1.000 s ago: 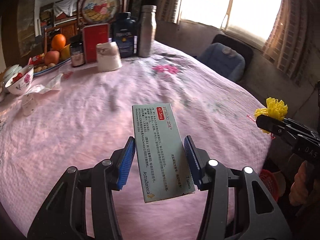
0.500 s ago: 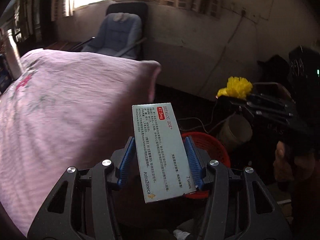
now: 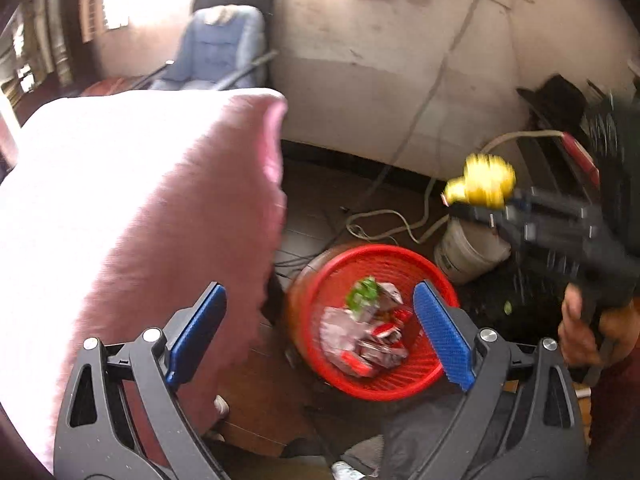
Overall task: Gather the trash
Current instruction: 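Carry the medicine box and yellow flower to the red basket and open both tools, then bring both open tools back over the table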
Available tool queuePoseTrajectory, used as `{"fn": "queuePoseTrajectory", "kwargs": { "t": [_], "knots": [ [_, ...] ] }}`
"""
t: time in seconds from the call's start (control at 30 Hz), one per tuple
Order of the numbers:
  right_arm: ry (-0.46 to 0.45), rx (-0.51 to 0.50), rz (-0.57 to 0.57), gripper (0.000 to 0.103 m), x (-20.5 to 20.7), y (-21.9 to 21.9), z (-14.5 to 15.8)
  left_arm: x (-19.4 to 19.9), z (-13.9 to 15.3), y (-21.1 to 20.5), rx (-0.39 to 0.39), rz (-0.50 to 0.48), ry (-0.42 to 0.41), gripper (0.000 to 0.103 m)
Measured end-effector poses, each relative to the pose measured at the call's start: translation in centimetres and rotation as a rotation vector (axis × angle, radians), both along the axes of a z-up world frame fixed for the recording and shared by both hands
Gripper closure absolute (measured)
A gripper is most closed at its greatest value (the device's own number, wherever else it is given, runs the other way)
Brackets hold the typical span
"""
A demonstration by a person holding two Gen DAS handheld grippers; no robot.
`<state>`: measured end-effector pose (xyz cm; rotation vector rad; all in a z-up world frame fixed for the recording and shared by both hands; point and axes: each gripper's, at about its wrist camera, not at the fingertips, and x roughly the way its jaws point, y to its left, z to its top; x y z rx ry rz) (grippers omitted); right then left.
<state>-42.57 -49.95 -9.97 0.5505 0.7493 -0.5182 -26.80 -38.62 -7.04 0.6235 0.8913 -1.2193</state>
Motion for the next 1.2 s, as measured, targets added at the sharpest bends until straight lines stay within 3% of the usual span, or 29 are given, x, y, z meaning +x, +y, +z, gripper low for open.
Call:
{"fn": "queuePoseTrajectory", "kwargs": {
  "t": [0.1, 0.17, 0.23, 0.53, 0.67, 0.83, 0.9, 0.97, 1.2],
  "knots": [
    [0.056, 0.005, 0.046, 0.069, 0.8, 1.5, -0.7, 1.2, 1.2, 1.2, -0.03, 0.046, -0.023, 0.011],
    [0.099, 0.009, 0.081, 0.045, 1.3, 2.3, -1.3, 1.9, 1.9, 2.0, -0.049, 0.074, -0.045, 0.01],
    [0.13, -0.033, 0.072, 0.028, 1.6, 2.9, -1.1, 2.6, 2.7, 2.8, -0.063, 0.098, -0.061, 0.009],
    [0.03, -0.14, 0.056, 0.005, 2.7, 4.2, 3.5, 8.0, 5.9, 7.8, -0.115, 0.258, -0.136, 0.007],
    [0.075, -0.276, 0.076, 0.006, 5.0, 5.8, 5.0, 11.6, 7.0, 10.9, -0.119, 0.364, -0.15, 0.007],
    [0.29, -0.598, 0.192, 0.006, 10.4, 10.2, 5.4, 16.4, 8.2, 15.4, -0.11, 0.503, -0.174, 0.007],
    [0.335, -0.706, 0.253, 0.006, 12.3, 12.1, 5.6, 18.0, 8.6, 17.0, -0.108, 0.556, -0.185, 0.007],
    [0.299, -0.711, 0.33, 0.006, 13.4, 13.6, 6.4, 20.1, 9.1, 19.2, -0.108, 0.618, -0.206, 0.007],
    [0.063, -0.48, 0.538, 0.006, 19.5, 16.0, 10.7, 28.0, 10.3, 26.8, -0.09, 0.849, -0.263, 0.007]
  ]
}}
